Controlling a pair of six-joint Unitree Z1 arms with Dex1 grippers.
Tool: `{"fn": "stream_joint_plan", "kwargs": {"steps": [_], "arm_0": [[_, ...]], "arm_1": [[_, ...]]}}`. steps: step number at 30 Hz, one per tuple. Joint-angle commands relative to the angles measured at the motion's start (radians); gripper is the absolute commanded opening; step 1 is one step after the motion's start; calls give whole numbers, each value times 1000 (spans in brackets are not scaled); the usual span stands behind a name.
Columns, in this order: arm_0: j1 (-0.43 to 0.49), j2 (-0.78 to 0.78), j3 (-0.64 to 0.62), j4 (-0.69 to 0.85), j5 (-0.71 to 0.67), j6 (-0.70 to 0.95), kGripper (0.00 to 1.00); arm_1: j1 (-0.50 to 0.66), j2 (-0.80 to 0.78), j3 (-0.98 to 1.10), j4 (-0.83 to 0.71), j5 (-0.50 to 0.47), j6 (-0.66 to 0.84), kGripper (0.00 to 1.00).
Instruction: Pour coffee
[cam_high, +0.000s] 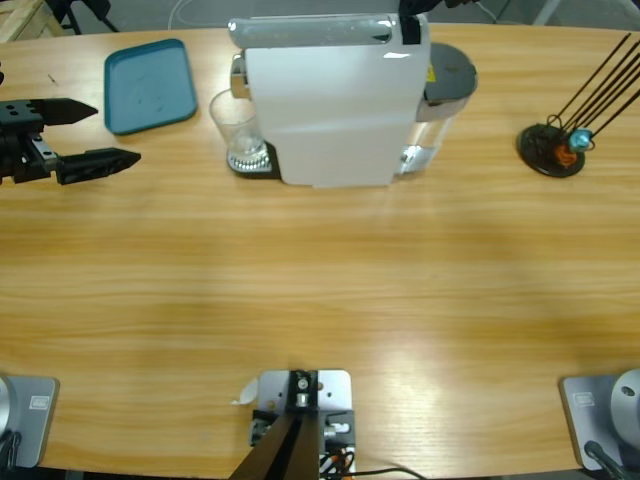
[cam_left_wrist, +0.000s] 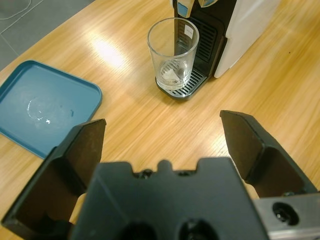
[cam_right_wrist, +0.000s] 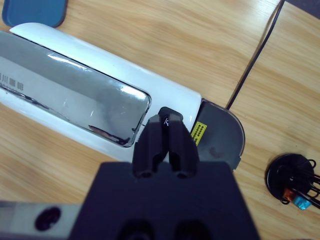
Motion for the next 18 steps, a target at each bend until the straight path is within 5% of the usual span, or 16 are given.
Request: {"fn": "stream_joint_plan", "kwargs": {"steps": [1, 6, 7, 8, 18], "arm_0": [[-8, 32, 34, -11, -15, -7, 1000], [-9, 34, 32, -12, -16, -7, 1000], [-9, 35, 33, -12, -16, -7, 1000], [-9, 36, 34, -12, -16, -7, 1000], [-19, 29, 34, -15, -19, -8, 1000]], "arm_1": [[-16, 34, 117, -15, 9, 24, 0], [-16, 2, 76, -47, -13, -19, 0], [-16, -5, 45, -36, -35, -35, 421], [-16, -12, 4, -10, -49, -46, 957], [-12, -28, -135, 138, -45, -26, 1000]]}}
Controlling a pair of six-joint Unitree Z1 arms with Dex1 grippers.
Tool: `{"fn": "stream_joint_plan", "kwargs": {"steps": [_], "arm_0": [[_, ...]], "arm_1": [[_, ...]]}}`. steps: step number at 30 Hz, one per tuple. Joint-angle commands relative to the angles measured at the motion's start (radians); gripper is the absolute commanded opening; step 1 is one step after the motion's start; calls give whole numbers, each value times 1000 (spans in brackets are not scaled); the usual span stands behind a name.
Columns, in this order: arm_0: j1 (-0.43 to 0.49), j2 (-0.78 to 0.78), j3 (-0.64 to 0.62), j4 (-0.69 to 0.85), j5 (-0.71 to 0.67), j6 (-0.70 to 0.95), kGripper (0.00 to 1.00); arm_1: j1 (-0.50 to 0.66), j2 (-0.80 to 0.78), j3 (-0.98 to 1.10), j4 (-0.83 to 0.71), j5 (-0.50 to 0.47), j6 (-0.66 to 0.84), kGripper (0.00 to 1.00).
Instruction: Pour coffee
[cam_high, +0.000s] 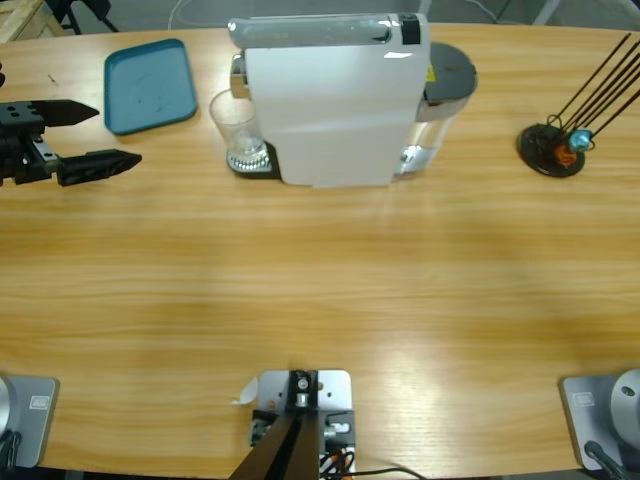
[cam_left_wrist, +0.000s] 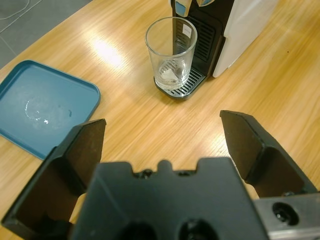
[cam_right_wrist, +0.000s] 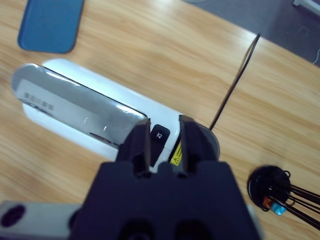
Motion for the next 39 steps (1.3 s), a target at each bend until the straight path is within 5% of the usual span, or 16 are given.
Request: {"fn": "stream_joint_plan", "kwargs": {"steps": [1, 39], "arm_0": [[-16, 27, 32, -14, -15, -8, 1000], [-20, 44, 28, -14, -41, -20, 1000]], "arm_1": [[-9, 5, -6, 97, -1, 25, 1000], [-7, 5, 3, 121, 32, 30, 1000]]}}
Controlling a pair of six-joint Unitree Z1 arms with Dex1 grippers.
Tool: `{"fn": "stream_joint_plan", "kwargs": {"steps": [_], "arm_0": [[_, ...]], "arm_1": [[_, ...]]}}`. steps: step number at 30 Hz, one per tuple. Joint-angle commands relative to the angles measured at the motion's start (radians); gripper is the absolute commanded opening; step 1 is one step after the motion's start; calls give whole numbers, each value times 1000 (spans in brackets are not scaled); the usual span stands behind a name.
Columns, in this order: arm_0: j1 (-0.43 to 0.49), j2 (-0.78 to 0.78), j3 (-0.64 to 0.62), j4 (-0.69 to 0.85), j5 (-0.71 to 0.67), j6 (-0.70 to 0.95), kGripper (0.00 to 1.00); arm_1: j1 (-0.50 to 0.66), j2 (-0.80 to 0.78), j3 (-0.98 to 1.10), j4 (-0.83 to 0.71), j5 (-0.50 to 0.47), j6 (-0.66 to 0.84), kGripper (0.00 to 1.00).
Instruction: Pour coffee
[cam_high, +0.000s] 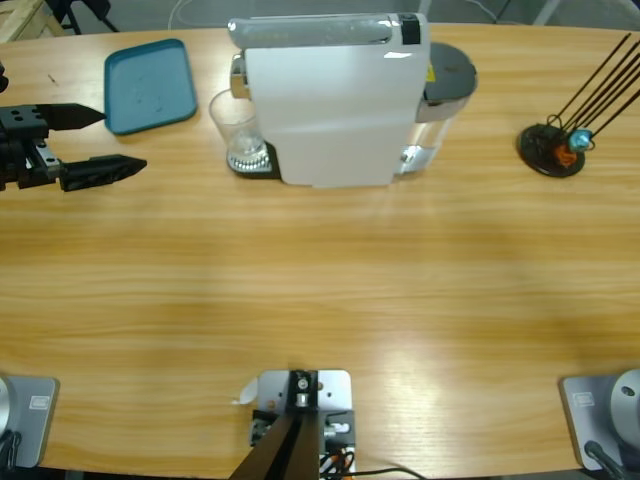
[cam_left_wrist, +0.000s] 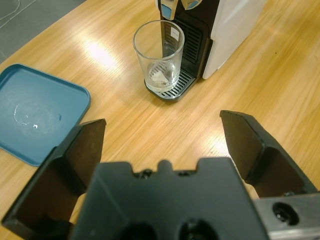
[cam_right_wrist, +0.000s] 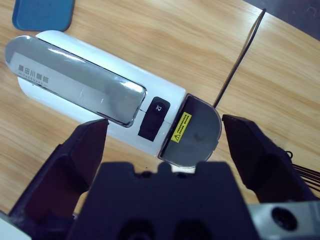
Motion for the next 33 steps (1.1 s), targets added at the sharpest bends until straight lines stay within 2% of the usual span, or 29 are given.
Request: {"fn": "stream_joint_plan", "kwargs": {"steps": [1, 14, 20, 27, 33], "arm_0": [[-9, 45, 24, -11, -16, -12, 1000], [-11, 64, 14, -11, -16, -11, 1000], [-12, 78, 3, -13, -16, -12, 1000], [-22, 79, -5, -24, -16, -12, 1000], [-60, 69, 3, -23, -17, -30, 1000]], "arm_1": [[-7, 9, 16, 23, 9, 10, 1000], [-5, 22, 2, 23, 6, 8, 1000], [11, -44, 40, 25, 7, 8, 1000], [85, -184, 209, -11, 0, 61, 1000], [141, -359, 527, -164, 1, 89, 1000]]}}
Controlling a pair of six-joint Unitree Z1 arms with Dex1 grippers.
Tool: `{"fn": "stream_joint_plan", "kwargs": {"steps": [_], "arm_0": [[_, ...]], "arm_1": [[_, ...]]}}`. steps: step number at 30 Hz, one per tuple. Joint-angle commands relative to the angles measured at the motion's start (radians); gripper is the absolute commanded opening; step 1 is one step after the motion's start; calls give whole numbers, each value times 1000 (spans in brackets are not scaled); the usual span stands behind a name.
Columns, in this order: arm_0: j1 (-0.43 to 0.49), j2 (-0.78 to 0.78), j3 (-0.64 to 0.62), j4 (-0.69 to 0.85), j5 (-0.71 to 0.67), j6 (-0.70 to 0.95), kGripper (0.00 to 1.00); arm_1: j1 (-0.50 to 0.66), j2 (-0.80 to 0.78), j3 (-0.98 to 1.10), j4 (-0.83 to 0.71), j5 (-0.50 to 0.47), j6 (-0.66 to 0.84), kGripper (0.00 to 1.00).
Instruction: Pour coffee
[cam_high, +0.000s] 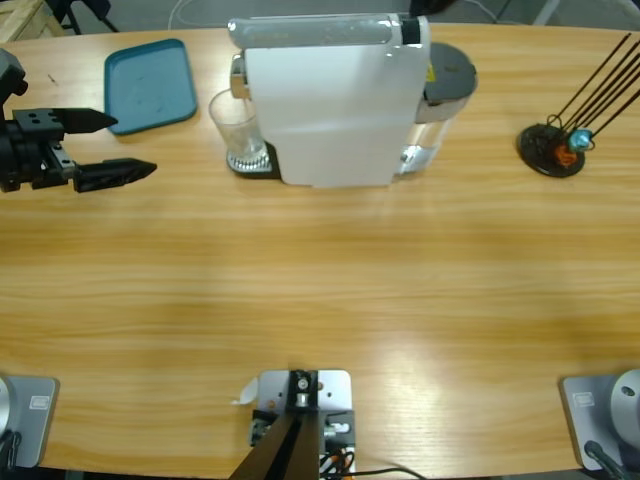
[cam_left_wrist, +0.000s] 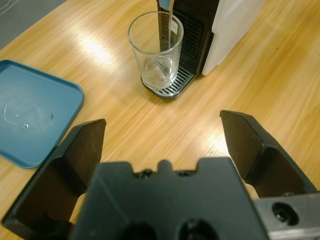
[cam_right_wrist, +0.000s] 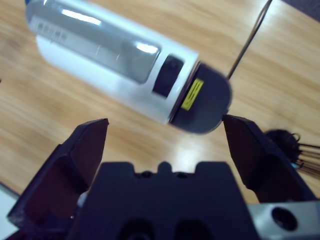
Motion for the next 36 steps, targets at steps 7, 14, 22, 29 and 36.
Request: {"fn": "stream_joint_plan", "kwargs": {"steps": [7, 14, 22, 29, 36], "arm_0": [[-46, 6, 21, -7, -16, -49, 1000], [-46, -37, 40, -7, -21, -53, 1000], [-46, -40, 29, -10, -36, -53, 1000], [-46, -46, 5, -16, -38, -53, 1000], [-46, -43, 8, -16, -36, -53, 1000]], "arm_1": [[74, -395, 743, -431, 116, -66, 1000], [72, -450, 903, -588, 140, -86, 1000], [72, -430, 893, -623, 144, -84, 1000], [72, -388, 876, -620, 145, -79, 1000], [72, -367, 869, -613, 131, -76, 1000]]}}
